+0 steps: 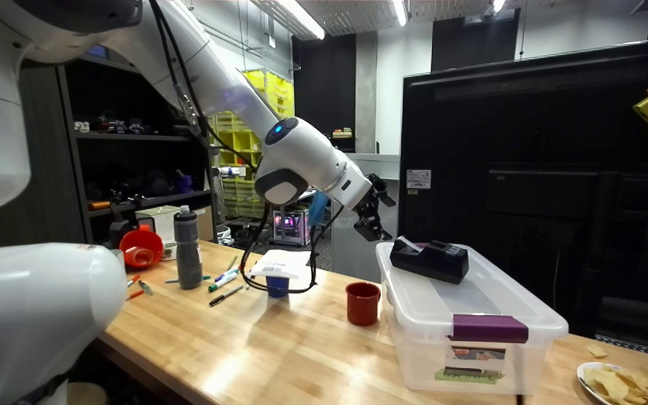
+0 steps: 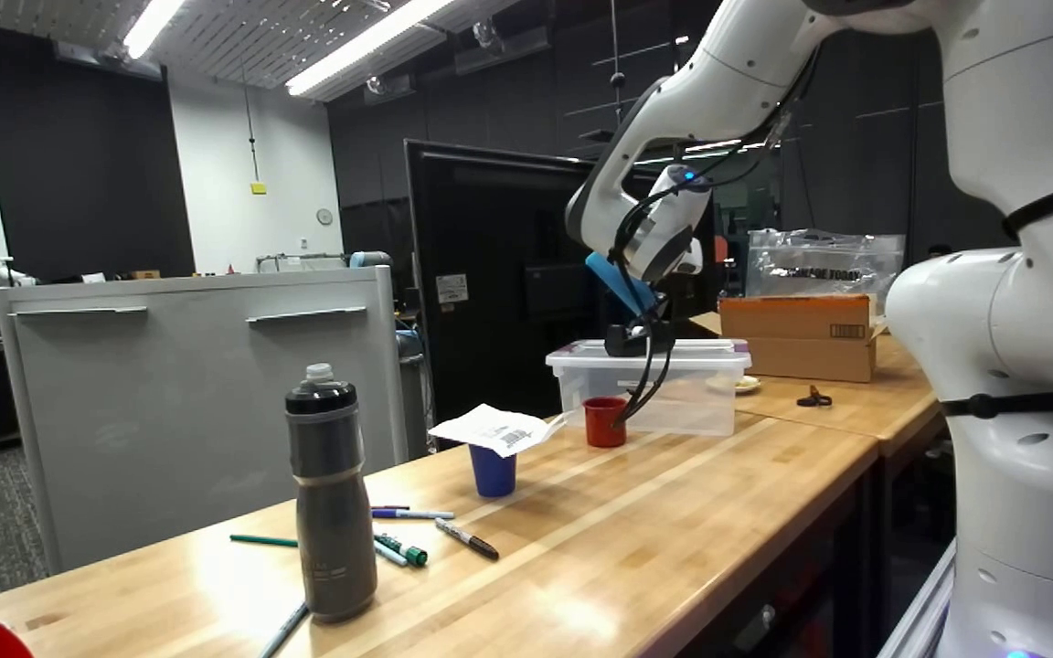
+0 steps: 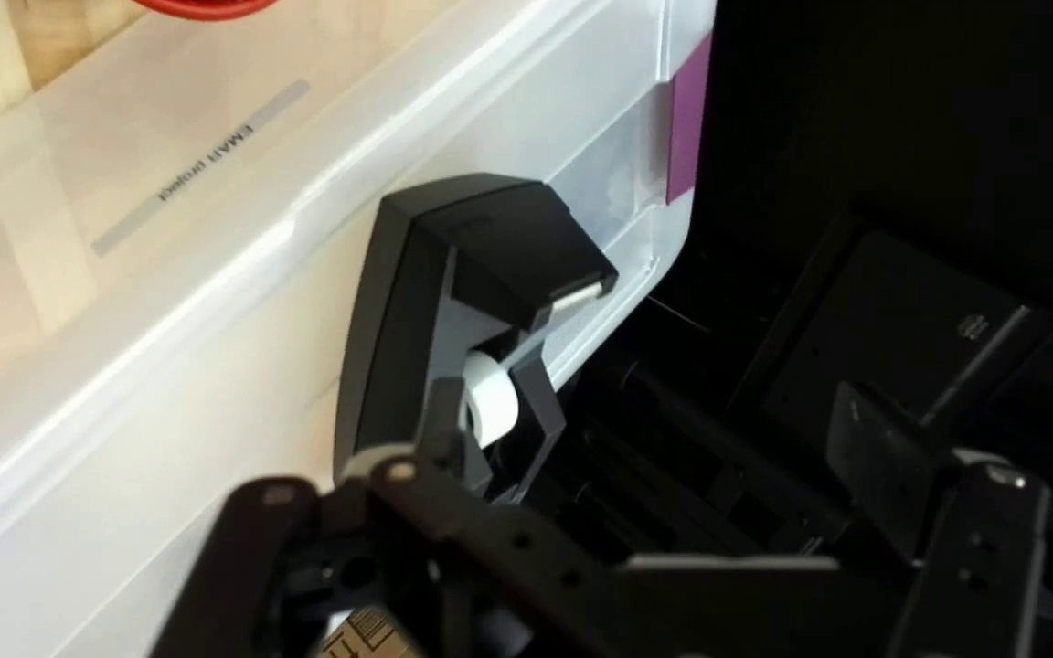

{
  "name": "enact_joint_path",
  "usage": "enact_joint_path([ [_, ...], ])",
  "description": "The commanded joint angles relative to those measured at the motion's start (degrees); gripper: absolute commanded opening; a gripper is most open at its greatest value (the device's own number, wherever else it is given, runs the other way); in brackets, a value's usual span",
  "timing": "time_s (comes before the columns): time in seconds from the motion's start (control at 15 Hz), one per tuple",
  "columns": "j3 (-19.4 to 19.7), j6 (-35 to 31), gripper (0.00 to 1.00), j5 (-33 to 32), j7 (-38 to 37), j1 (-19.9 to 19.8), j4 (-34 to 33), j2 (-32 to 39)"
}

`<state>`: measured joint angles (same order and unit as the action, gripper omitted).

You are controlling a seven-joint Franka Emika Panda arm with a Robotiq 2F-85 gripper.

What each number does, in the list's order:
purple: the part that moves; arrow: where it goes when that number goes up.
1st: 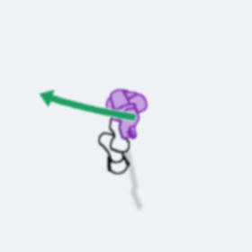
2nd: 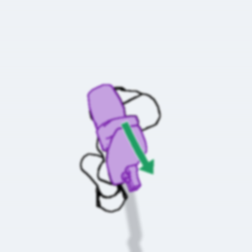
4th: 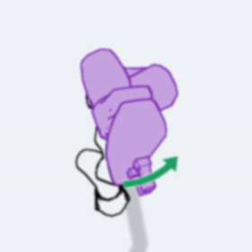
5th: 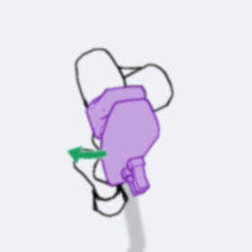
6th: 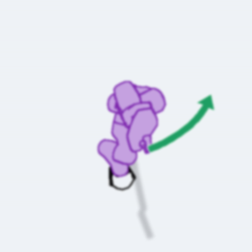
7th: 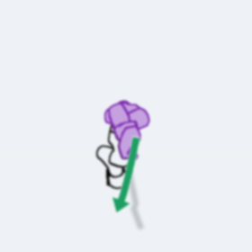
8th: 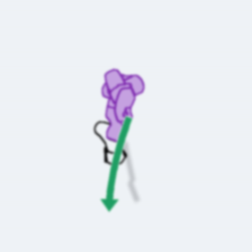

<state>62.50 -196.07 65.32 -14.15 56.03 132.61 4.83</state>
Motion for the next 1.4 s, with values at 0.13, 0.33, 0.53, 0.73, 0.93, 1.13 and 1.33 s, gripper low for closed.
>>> enact_joint_path([
  [0.13, -2.4, -1.9, 1.0, 1.7, -12.1, -4.0, 0.7, -1.3],
  [0.33, -17.2, -1.2, 1.0, 4.6, -12.9, -19.8, 0.0, -0.9],
  [0.53, -30.0, 0.1, 1.0, 7.0, -13.8, -33.8, -1.5, 0.6],
  [0.73, -41.2, 1.2, 1.0, 8.4, -14.1, -46.0, -3.0, 2.0],
  [0.93, -47.0, 1.5, 1.0, 8.7, -13.6, -52.4, -3.9, 2.6],
  [1.13, -50.7, -0.1, 1.0, 7.6, -11.6, -55.3, -2.8, -0.1],
  [1.33, -51.1, -3.8, 1.0, -1.3, -15.5, -53.9, 0.7, -3.5],
])
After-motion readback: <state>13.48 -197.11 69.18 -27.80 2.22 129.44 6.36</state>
